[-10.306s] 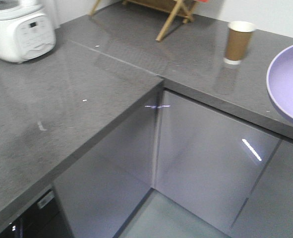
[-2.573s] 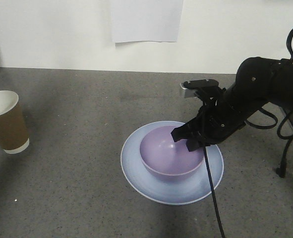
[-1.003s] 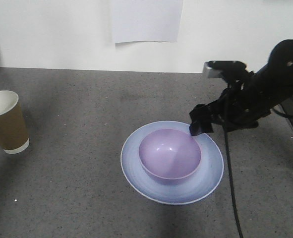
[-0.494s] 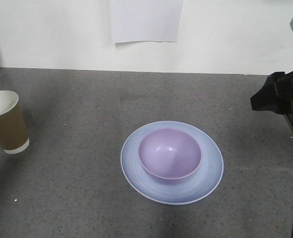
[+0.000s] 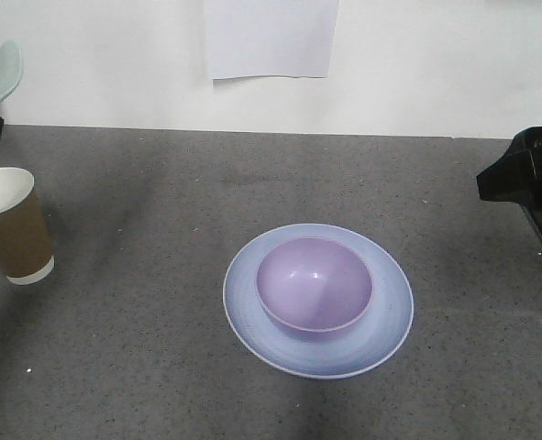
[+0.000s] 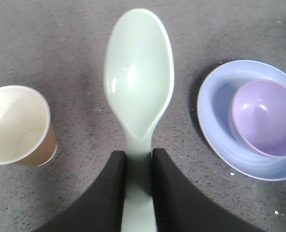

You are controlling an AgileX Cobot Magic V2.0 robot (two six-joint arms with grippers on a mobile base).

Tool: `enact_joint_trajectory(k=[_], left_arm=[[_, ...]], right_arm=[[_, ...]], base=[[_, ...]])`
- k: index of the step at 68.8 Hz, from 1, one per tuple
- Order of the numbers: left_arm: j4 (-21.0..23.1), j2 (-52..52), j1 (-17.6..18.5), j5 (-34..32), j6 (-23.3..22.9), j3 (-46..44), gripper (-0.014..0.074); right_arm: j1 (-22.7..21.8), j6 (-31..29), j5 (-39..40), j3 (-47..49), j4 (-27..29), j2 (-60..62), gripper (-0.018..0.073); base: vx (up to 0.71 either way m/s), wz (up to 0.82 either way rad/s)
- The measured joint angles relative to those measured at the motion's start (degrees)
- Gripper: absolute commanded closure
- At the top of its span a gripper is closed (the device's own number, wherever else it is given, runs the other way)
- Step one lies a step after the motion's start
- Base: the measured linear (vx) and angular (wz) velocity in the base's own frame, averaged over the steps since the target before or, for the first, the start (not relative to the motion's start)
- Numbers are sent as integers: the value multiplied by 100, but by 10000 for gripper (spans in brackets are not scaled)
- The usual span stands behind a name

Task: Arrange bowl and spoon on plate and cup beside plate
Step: 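Move the left gripper with the spoon over the bowl and lower it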

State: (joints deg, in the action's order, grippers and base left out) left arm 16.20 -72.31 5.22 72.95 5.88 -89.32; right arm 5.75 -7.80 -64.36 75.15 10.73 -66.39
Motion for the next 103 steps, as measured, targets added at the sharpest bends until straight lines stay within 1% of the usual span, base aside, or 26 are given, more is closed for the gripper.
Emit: enact_joint_trajectory(k=[9,24,30,39,48,57,65,75,88,103], left_arm=[[51,-229,400,0,48,0,604],[67,-978,1354,-9,100,0,604],[-21,-1304,1699,-9,112,-50,604],[-200,-1851,2229,-9,112,-455,604],[-317,-2341,2622,-64,112,-1011,604],[-444,-2796,2978,-103,117,-1331,604],[-568,-3124,3221,-110,117,-1397,604],[-599,-3367,3384,-110,117,-1397,604],[-606,-3552,3466,-110,117,-1397,604],[-601,-3714,3468,-137,117,-1402,601]], right_arm=[[0,0,0,0,0,0,-28],[0,-5,0,0,-6,0,-28],[0,-5,0,0,-17,0,-28],[0,-5,0,0,-17,0,-28],[0,-5,0,0,-17,0,-28],[0,-5,0,0,-17,0,-28],[0,-5,0,0,-17,0,-28],[0,-5,0,0,-17,0,-28],[0,-5,0,0,-17,0,-28],[0,-5,0,0,-17,0,-28]], base=[[0,0],[0,0],[0,0],[0,0],[0,0],[0,0],[0,0],[0,0],[0,0],[0,0]])
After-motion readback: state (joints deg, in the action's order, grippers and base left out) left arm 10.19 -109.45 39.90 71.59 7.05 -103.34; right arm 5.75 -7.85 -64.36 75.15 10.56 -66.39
